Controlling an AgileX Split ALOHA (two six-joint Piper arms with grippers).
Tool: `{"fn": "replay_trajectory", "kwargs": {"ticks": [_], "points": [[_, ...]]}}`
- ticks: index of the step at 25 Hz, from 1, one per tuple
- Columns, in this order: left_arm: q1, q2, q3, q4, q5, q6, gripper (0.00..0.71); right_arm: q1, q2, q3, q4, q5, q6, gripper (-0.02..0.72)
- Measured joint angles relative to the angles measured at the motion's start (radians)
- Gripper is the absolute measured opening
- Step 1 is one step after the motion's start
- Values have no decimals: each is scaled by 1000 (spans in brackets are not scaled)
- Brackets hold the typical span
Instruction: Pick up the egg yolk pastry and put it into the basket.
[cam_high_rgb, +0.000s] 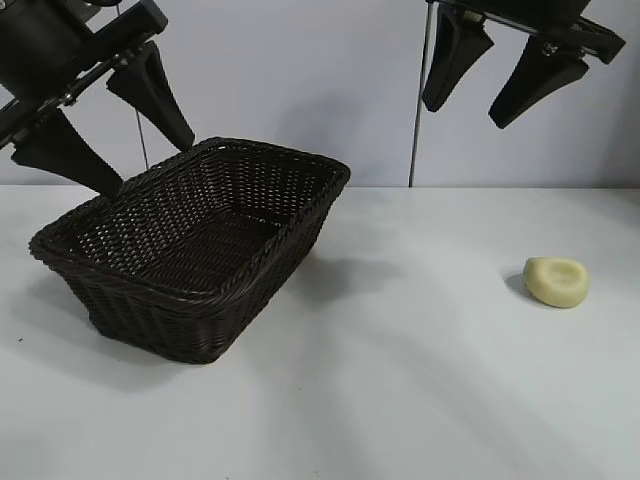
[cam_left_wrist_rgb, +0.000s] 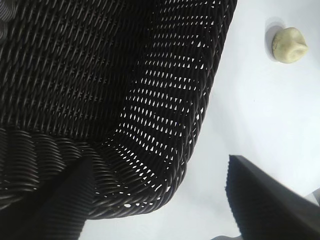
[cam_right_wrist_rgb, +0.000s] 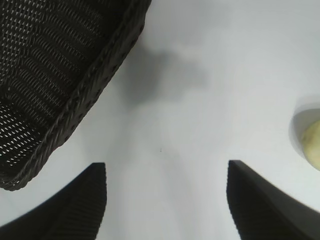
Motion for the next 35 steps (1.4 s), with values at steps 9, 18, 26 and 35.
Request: {"fn": "replay_trajectory", "kwargs": {"ticks": [9,18,26,35], "points": [[0,0,0,0,0,0,535,0,0,0,0,-3,0,496],[0,0,0,21,20,-207,535,0,0,0,0,-4,1,496],[0,-75,1,198,24,-515,535,0,0,0,-1,-4,1,496],[-5,-221,104,270,3,-710,535,0,0,0,-1,-4,1,496]]}}
